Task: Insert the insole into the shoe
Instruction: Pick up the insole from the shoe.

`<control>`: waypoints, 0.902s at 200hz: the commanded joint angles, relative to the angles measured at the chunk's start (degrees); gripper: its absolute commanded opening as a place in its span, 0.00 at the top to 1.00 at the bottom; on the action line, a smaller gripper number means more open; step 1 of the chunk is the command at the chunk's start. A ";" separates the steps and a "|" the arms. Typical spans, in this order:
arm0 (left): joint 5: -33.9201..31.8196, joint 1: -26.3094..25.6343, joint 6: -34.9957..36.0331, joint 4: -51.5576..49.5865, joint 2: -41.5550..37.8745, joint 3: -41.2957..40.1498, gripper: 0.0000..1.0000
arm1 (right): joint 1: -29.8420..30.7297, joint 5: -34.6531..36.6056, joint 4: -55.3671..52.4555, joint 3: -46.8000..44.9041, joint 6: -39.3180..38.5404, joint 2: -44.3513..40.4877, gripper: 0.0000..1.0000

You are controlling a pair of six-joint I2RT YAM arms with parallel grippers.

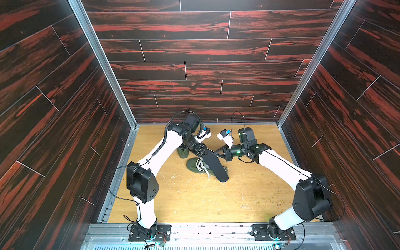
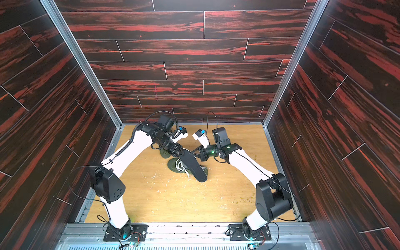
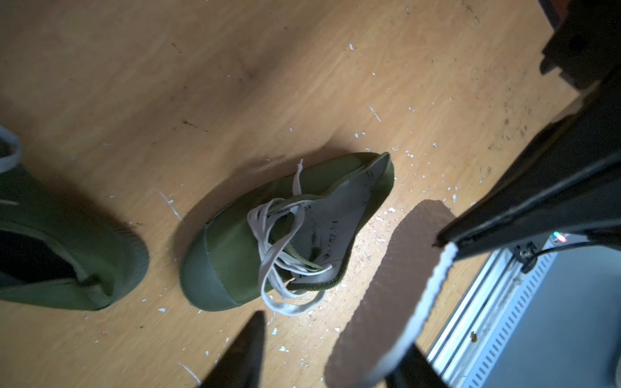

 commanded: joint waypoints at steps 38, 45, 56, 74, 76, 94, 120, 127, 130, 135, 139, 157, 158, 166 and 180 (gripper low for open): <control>8.07 0.42 1.45 1.61 -4.29 -2.73 0.61 | 0.32 -3.02 0.64 0.38 0.49 -0.59 0.96; 8.37 0.45 1.59 1.95 -4.47 -3.14 0.62 | 0.33 -3.11 0.63 0.42 0.47 -0.50 0.96; 9.20 0.46 2.14 1.79 -4.65 -3.37 0.65 | 0.40 -3.22 0.74 0.64 0.47 -0.41 0.96; 10.75 0.43 2.88 1.31 -4.67 -3.56 0.73 | 0.45 -2.96 0.82 0.87 0.49 -0.33 0.96; 11.00 0.48 2.93 1.27 -4.62 -3.56 0.75 | 0.49 -2.89 0.82 0.93 0.51 -0.28 0.95; 12.36 0.46 3.60 0.35 -4.52 -3.57 0.98 | 0.51 -2.47 0.82 1.46 0.60 -0.07 0.95; 14.07 0.58 2.91 0.84 -5.24 -4.55 1.00 | 0.43 0.17 0.51 1.28 0.81 -0.75 0.84; 14.26 0.88 1.58 1.85 -5.54 -4.99 1.00 | 0.50 1.74 1.08 0.12 0.76 -1.64 0.72; 14.56 1.09 1.14 2.21 -5.71 -5.16 1.00 | 0.50 2.32 1.44 -0.63 0.58 -2.10 0.68; 15.24 1.26 0.26 2.75 -6.05 -5.45 1.00 | 0.49 3.58 2.23 -2.09 0.13 -3.25 0.62; 15.57 1.44 -0.42 3.19 -6.25 -5.68 1.00 | 0.50 4.57 3.14 -3.51 -0.01 -4.15 0.59; 16.17 1.66 -3.20 5.24 -8.03 -6.82 1.00 | 0.50 9.29 8.06 -10.27 -0.89 -8.90 0.42; 16.13 1.65 -3.38 5.40 -8.21 -6.81 1.00 | 0.50 9.55 8.35 -10.68 -0.96 -9.14 0.39; 16.14 1.76 -4.89 6.32 -8.83 -7.19 1.00 | 0.51 11.15 9.97 -13.12 -1.27 -10.88 0.22; 16.62 1.73 -7.15 7.59 -9.26 -7.16 1.00 | 0.81 13.54 11.91 -16.48 -2.26 -13.21 0.01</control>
